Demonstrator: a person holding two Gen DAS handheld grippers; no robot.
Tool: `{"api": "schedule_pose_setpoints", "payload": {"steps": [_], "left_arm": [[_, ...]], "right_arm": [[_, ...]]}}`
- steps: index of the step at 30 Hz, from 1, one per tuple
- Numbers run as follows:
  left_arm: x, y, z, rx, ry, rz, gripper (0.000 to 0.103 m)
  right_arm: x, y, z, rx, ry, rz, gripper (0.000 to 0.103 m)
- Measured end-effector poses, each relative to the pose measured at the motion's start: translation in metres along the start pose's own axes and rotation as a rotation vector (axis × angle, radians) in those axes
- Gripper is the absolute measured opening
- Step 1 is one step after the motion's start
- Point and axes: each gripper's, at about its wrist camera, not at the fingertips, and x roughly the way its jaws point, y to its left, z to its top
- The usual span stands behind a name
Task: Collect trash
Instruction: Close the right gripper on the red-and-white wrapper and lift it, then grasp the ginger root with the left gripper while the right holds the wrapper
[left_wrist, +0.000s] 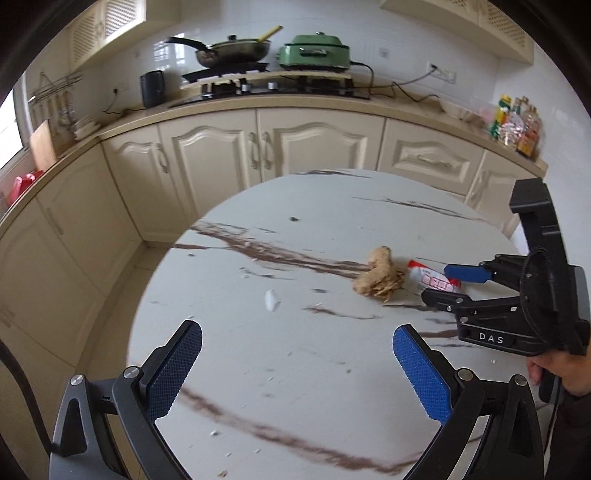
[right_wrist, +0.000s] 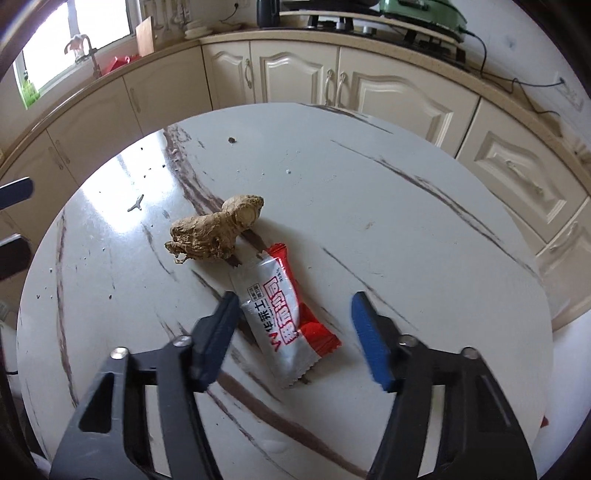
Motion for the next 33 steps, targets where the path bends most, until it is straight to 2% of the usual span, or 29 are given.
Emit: {"api": "schedule_pose_setpoints", "payload": {"steps": [2, 4, 5, 6, 9, 10, 11, 16, 18, 19, 21, 24, 28, 30, 32, 33], "left_arm": [[0.017, -0.005, 0.014, 0.014, 0.009, -0.012, 0.102], [0.031, -0.014, 0.02, 0.022, 0.012, -0.041, 0.102], [0.043, -0.016, 0.033, 0.02, 0.025, -0.053, 0.102], [0.05, -0.024, 0.024, 0.022, 0.03, -0.06, 0.102], [0.084, -0.036, 0.038, 0.036, 0.067, -0.089, 0.102], [0.088, -0.042, 0.027, 0.033, 0.079, -0.105, 0.102], [0.096, -0.042, 0.029, 0.026, 0.093, -0.125, 0.102], [0.127, -0.056, 0.031, 0.036, 0.113, -0.11, 0.1], [0.138, -0.059, 0.035, 0.052, 0.133, -0.104, 0.083], [0.142, -0.06, 0.039, 0.067, 0.131, -0.09, 0.082], [0.145, -0.066, 0.043, 0.076, 0.133, -0.081, 0.063], [0.148, -0.069, 0.048, 0.088, 0.116, -0.091, 0.047], [0.151, -0.069, 0.05, 0.111, 0.09, -0.089, 0.046], [0.144, -0.077, 0.036, 0.11, 0.083, -0.098, 0.046], [0.136, -0.07, 0.028, 0.085, 0.082, -0.137, 0.045], [0.117, -0.058, 0.014, 0.07, 0.082, -0.151, 0.045]], "right_arm": [[-0.003, -0.004, -0.005, -0.001, -0.007, 0.005, 0.029], [-0.009, -0.01, -0.009, 0.011, -0.016, 0.022, 0.019], [-0.013, -0.012, -0.013, 0.019, -0.02, 0.022, 0.018], [-0.017, -0.015, -0.013, 0.024, -0.024, 0.011, 0.017], [-0.028, -0.029, -0.024, 0.074, -0.04, 0.011, 0.016], [-0.03, -0.032, -0.027, 0.082, -0.045, 0.012, 0.016], [-0.032, -0.035, -0.03, 0.091, -0.047, 0.012, 0.015], [-0.037, -0.047, -0.035, 0.129, -0.058, 0.035, 0.015], [-0.037, -0.05, -0.035, 0.139, -0.066, 0.043, 0.015], [-0.037, -0.05, -0.035, 0.141, -0.064, 0.044, 0.015], [-0.038, -0.049, -0.036, 0.147, -0.069, 0.048, 0.015], [-0.038, -0.046, -0.037, 0.151, -0.068, 0.06, 0.015], [-0.038, -0.041, -0.038, 0.155, -0.069, 0.078, 0.015], [-0.039, -0.039, -0.038, 0.155, -0.07, 0.077, 0.015], [-0.042, -0.037, -0.039, 0.162, -0.078, 0.082, 0.015], [-0.043, -0.036, -0.039, 0.164, -0.078, 0.085, 0.015]]}}
